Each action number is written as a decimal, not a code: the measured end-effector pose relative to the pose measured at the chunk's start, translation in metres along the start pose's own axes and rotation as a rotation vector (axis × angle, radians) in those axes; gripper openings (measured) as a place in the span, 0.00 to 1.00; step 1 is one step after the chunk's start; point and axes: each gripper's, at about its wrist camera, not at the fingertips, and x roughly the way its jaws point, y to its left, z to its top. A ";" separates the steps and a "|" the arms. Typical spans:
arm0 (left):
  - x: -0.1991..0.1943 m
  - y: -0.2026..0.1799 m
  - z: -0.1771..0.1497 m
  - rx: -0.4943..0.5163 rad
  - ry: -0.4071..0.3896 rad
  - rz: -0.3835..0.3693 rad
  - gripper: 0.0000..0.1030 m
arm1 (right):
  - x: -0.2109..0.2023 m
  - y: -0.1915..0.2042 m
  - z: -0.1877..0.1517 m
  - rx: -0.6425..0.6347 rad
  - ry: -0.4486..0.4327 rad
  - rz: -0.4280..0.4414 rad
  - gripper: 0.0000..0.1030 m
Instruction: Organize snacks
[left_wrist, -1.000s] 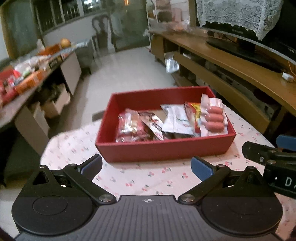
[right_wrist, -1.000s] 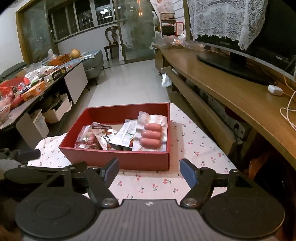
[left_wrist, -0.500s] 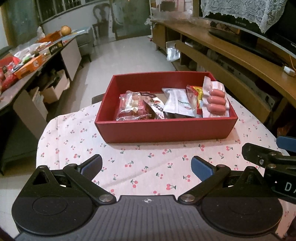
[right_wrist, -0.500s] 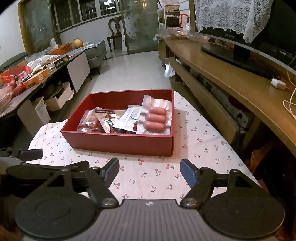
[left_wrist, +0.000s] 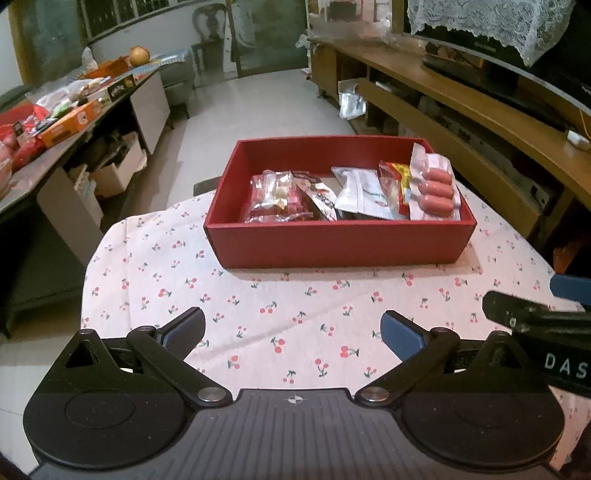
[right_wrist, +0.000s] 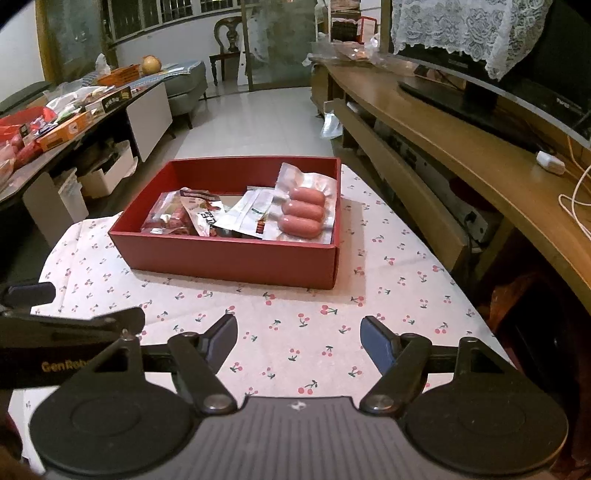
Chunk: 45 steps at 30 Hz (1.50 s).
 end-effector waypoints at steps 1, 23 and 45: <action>0.000 0.000 -0.001 0.000 0.003 -0.002 0.99 | -0.001 0.000 -0.001 0.001 0.001 0.002 0.84; -0.012 0.006 -0.020 -0.009 0.025 -0.023 0.90 | -0.011 0.010 -0.016 -0.037 0.007 0.017 0.84; -0.012 0.010 -0.022 -0.030 0.011 -0.039 0.93 | -0.013 0.010 -0.015 -0.034 0.001 0.029 0.84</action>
